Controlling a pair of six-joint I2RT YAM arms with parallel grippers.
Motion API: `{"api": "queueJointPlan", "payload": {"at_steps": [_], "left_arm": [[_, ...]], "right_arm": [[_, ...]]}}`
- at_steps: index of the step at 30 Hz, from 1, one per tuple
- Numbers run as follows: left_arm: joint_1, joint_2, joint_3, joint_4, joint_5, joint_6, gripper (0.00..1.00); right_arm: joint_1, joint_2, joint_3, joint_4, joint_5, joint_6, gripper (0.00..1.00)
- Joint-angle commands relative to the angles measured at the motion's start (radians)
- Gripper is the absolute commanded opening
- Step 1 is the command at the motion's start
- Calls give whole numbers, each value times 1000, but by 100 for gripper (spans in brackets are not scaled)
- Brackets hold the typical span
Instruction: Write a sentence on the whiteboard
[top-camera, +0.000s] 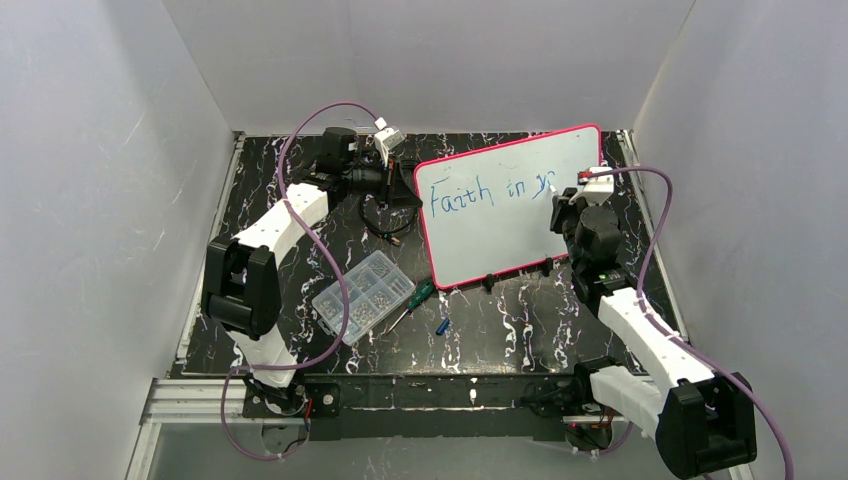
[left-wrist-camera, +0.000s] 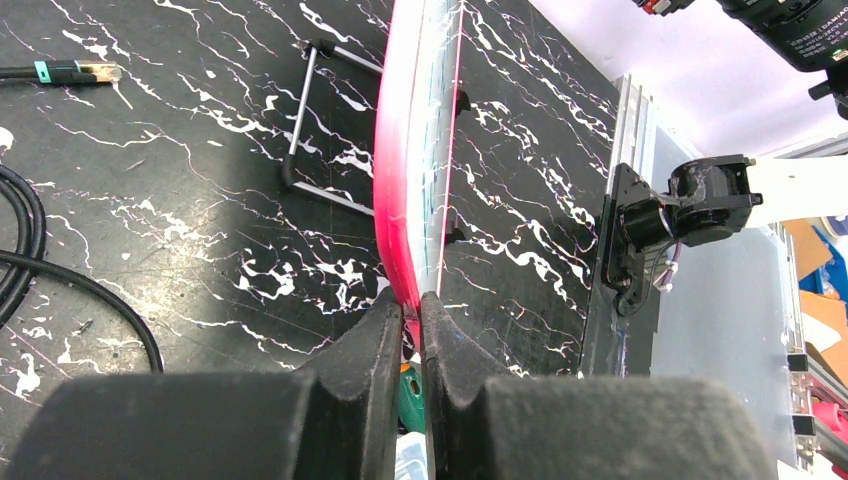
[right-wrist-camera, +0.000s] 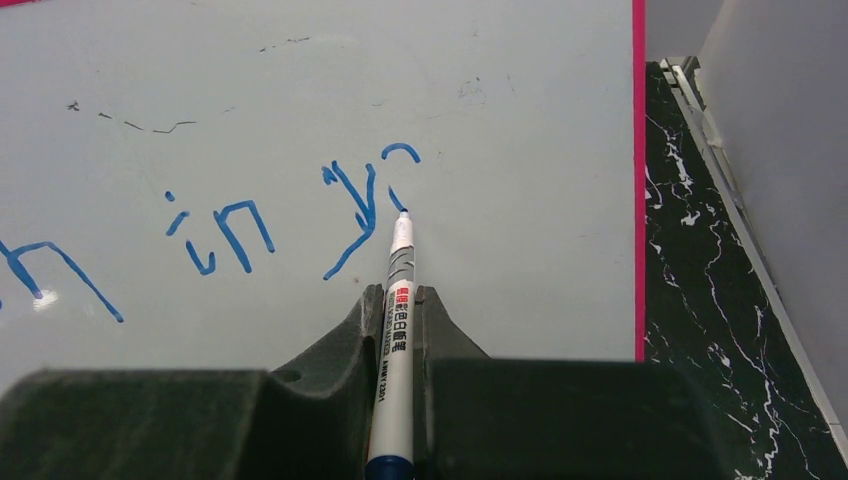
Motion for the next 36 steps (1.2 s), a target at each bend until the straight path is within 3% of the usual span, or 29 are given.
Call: {"api": "queueJointPlan", "payload": {"at_steps": [1,20,30,36], "left_arm": [[-12,-51,15,-24,38,22,0],[-12,-51,15,-25,38,21,0],[-11,-48,16,-26,38,21,0],[-11,-49,16,-25,40,21,0]], "right_arm": [[-2,-14,-8,7,47,13,1],[-2,82,98,95,38,-30,1],[-2,9,78,85,47,-31,1],[-2,44,91,103,61,-41,1]]}}
